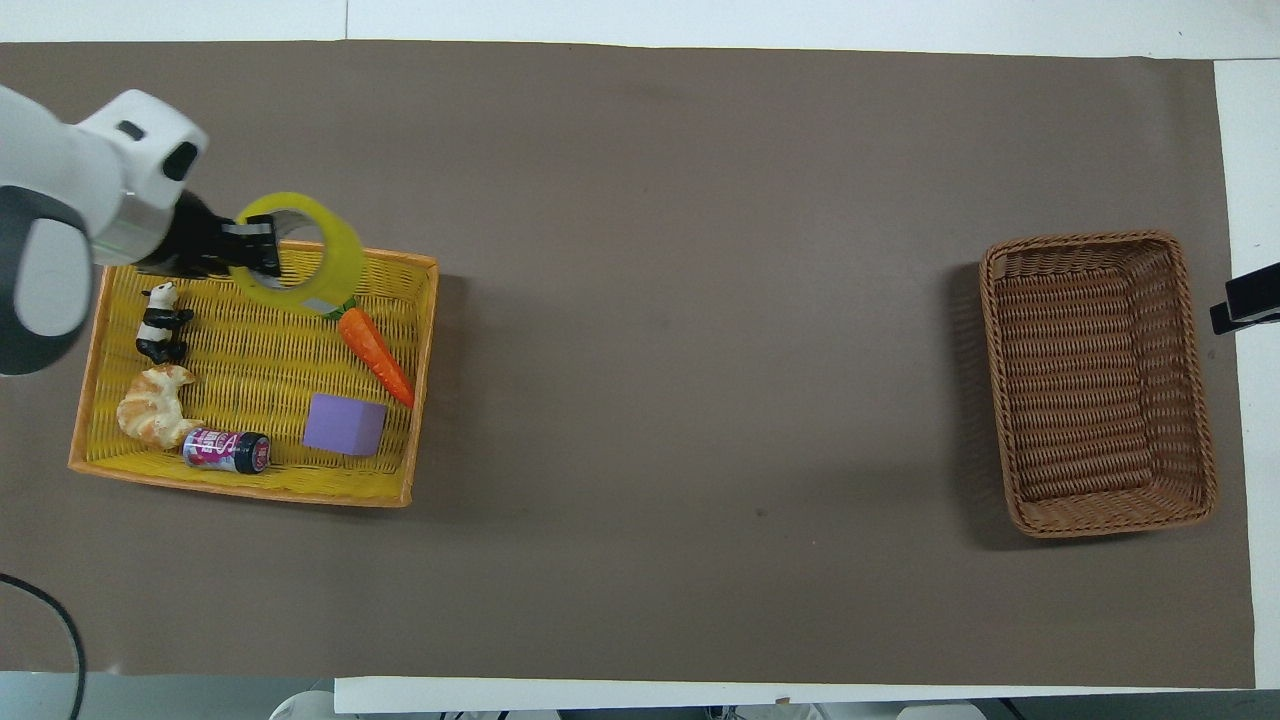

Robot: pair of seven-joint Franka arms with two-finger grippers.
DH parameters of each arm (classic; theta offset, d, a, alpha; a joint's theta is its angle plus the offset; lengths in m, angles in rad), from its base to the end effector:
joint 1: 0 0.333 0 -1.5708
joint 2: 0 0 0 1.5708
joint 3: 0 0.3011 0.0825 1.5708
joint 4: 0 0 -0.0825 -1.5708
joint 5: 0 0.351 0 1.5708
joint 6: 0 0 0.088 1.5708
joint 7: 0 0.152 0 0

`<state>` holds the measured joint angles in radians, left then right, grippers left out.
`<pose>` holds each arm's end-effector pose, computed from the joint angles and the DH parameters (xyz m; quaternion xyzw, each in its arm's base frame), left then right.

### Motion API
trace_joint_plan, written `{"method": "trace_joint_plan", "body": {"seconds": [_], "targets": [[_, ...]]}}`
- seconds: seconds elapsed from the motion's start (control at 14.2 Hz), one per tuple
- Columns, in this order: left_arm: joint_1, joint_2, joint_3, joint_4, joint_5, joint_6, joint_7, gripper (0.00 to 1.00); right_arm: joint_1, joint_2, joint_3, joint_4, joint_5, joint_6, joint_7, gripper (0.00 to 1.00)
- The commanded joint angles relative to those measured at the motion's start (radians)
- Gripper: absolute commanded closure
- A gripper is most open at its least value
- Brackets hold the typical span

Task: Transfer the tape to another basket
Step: 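Carry the tape with the left gripper toward the table center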

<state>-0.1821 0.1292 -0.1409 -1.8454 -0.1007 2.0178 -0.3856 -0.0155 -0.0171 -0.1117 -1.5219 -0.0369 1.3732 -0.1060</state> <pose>0.5384 -0.1885 0.4122 0.9969 0.0527 0.0016 0.0591 0.4847 -0.0686 0.5788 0.9976 -0.0129 -0.0674 0.0096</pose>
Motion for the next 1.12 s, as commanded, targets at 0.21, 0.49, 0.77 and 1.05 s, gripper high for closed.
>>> {"method": "trace_joint_plan", "body": {"seconds": [0.21, 0.49, 0.77, 1.05], "targets": [[-0.238, 0.015, 0.017, 0.017, -0.251, 0.211, -0.177, 1.00, -0.001, -0.021, 0.004, -0.024, -0.005, -0.002, 0.008, 0.01], [-0.299, 0.036, 0.014, 0.047, -0.347, 0.321, -0.171, 1.00, -0.001, -0.021, 0.004, -0.024, -0.005, -0.002, 0.008, 0.01], [-0.310, 0.043, 0.014, 0.066, -0.350, 0.274, -0.170, 1.00, -0.001, -0.021, 0.004, -0.023, -0.005, -0.003, 0.008, 0.01], [-0.307, 0.038, 0.015, 0.069, -0.350, 0.248, -0.170, 1.00, 0.014, -0.021, 0.016, -0.024, 0.012, 0.014, -0.020, 0.01]]}}
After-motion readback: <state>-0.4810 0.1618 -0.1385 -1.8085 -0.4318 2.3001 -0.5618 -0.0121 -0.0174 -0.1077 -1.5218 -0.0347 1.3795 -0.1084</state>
